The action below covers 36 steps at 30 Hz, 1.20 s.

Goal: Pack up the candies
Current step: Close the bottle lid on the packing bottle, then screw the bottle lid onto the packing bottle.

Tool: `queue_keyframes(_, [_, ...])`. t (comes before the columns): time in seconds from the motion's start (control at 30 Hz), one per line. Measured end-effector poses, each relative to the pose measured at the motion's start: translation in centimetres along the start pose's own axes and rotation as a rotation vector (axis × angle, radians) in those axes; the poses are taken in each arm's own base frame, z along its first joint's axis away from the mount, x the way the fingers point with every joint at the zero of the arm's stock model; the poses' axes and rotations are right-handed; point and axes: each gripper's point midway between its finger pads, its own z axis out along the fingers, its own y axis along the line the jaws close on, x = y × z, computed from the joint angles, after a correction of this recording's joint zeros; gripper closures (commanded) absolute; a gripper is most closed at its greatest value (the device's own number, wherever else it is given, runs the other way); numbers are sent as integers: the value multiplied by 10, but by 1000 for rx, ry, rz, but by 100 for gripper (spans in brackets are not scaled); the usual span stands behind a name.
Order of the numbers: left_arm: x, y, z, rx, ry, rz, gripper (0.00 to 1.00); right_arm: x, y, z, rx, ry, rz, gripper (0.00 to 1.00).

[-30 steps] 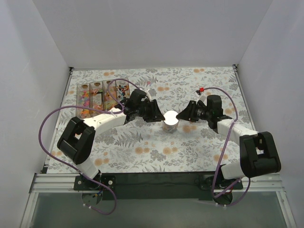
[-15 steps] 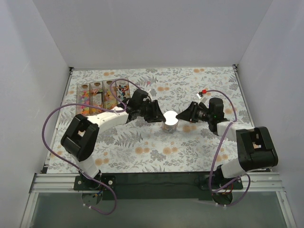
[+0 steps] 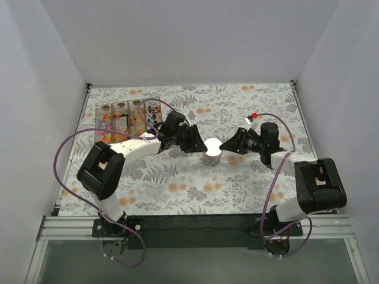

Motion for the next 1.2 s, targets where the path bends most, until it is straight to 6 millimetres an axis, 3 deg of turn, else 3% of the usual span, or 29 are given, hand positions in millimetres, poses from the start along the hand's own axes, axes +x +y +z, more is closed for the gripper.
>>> queue_keyframes(0.2, [-1, -1, 0, 0, -3, 1, 65, -2, -1, -2, 45, 13, -6, 49])
queue_keyframes(0.33, [-4, 1, -2, -14, -21, 7, 59, -15, -2, -7, 110, 7, -73, 41])
queue_keyframes(0.5, [-16, -4, -14, -31, -85, 54, 43, -37, 7, -11, 211, 17, -230, 28])
queue_keyframes(0.67, [-36, -17, -44, -33, -209, 181, 24, -49, 38, -2, 293, 83, -471, 15])
queue_keyframes(0.7, [-38, -17, -51, -35, -235, 218, 17, -48, 45, 1, 306, 99, -525, 13])
queue_keyframes(0.87, [-32, 2, -80, -74, -328, 410, 4, -35, 68, 12, 342, 207, -699, 11])
queue_keyframes(0.93, [-25, 12, -88, -86, -358, 490, 2, -29, 65, 16, 367, 260, -737, 5])
queue_keyframes(1.2, [-1, 40, -108, -88, -438, 725, 2, 4, 46, 31, 430, 475, -826, 2])
